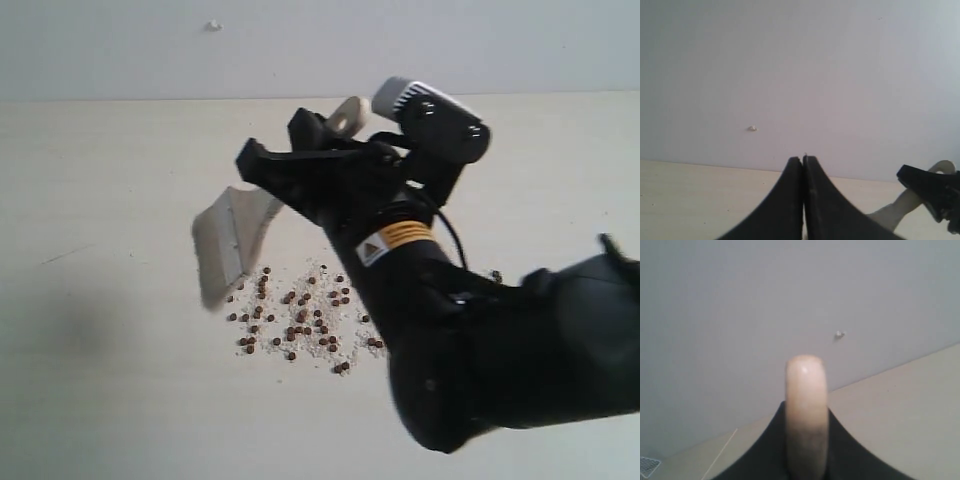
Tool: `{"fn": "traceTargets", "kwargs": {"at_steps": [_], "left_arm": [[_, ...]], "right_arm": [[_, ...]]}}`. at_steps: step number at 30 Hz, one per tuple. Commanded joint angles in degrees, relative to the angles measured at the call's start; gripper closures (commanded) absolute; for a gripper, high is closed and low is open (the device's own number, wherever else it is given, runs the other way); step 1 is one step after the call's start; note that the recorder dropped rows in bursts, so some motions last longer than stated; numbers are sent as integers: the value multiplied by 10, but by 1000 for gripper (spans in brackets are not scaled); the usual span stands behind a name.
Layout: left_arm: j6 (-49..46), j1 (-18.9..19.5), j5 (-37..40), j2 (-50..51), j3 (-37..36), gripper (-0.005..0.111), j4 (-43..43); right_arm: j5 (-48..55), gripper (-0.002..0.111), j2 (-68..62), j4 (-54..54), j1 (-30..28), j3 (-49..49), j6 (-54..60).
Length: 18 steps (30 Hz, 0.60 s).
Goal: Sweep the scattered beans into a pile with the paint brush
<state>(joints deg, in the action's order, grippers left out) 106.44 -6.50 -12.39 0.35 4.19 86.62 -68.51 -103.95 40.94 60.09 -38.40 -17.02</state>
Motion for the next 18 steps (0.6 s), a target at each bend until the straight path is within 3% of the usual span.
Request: {"fn": "traceTargets", "kwargs": {"at_steps": [1,12,18], "left_arm": [[2,0,1,-4,-3,107,2],[2,0,1,-4,-3,107,2],[2,0,1,-4,-3,107,2]], "right_arm": [[-15,108,-75,32,15,-84,-2],[21,108,-186,126,19,-196,-16],[39,108,-197,171,19,-198,110]]}}
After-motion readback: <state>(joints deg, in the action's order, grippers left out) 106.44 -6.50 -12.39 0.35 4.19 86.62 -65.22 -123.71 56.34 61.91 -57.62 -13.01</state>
